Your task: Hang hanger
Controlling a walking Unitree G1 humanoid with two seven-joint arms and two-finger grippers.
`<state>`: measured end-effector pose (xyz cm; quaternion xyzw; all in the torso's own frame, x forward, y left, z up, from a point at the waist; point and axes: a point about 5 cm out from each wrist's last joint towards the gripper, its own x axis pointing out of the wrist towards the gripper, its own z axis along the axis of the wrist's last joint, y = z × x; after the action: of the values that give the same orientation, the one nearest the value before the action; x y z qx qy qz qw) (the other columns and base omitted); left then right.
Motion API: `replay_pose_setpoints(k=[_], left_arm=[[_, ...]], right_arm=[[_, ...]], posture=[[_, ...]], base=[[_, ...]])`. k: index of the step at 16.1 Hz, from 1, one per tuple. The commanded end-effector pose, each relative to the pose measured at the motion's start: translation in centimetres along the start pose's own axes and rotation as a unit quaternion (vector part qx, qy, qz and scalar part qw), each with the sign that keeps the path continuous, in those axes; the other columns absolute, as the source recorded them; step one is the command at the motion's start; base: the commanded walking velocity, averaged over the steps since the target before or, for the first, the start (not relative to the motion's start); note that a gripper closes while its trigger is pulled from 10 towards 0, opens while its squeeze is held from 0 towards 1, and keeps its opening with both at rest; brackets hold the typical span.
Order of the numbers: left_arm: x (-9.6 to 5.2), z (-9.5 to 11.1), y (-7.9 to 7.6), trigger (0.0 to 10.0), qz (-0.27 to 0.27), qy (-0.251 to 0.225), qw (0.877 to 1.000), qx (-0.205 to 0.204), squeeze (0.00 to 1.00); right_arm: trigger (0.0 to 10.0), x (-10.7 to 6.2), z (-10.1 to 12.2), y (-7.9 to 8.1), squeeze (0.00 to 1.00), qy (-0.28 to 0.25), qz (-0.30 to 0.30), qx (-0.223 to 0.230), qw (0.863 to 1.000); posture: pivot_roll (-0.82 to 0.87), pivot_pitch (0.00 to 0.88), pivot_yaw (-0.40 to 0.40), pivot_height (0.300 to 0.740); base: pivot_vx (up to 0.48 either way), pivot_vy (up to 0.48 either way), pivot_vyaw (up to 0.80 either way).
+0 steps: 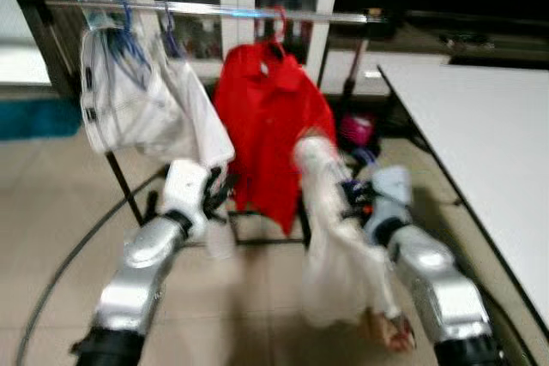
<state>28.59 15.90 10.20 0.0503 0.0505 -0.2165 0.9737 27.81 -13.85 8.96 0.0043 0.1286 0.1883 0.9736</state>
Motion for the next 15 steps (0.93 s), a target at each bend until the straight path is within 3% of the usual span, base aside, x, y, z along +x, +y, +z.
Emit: replay_pose_setpoints(k=[1, 6, 8, 15], left_arm=[[0.4, 0.4, -0.7, 10.0, -0.014, -0.009, 1.0, 0.001, 0.0], [0.4, 0.4, -0.6, 10.0, -0.013, -0.007, 1.0, 0.002, 0.0], [0.1, 0.2, -0.3, 10.0, -0.014, -0.001, 1.0, 0.013, 0.0], [0.0, 0.4, -0.2, 10.0, -0.033, -0.004, 0.999, 0.02, 0.0]], right_arm=[[10.0, -0.4, 0.5, -1.0, 0.0, -0.005, -0.012, -0.01, 1.0], [10.0, -0.5, 0.5, -1.2, 0.0, -0.005, -0.015, -0.008, 1.0], [10.0, -0.2, 1.5, -1.9, 0.0, -0.032, -0.054, -0.007, 0.998], [10.0, 0.0, 3.2, -2.8, 0.0, -0.055, -0.095, -0.063, 0.992]], posture=[[-0.15, 0.0, -0.021, 0.74], [-0.15, 0.0, -0.021, 0.74], [-0.14, 0.0, -0.023, 0.74], [-0.14, 0.0, -0.028, 0.74]], base=[[0.428, 0.0, 0.8], [0.428, 0.0, 0.8], [0.42, 0.0, 0.0], [0.411, 0.0, 0.0]])
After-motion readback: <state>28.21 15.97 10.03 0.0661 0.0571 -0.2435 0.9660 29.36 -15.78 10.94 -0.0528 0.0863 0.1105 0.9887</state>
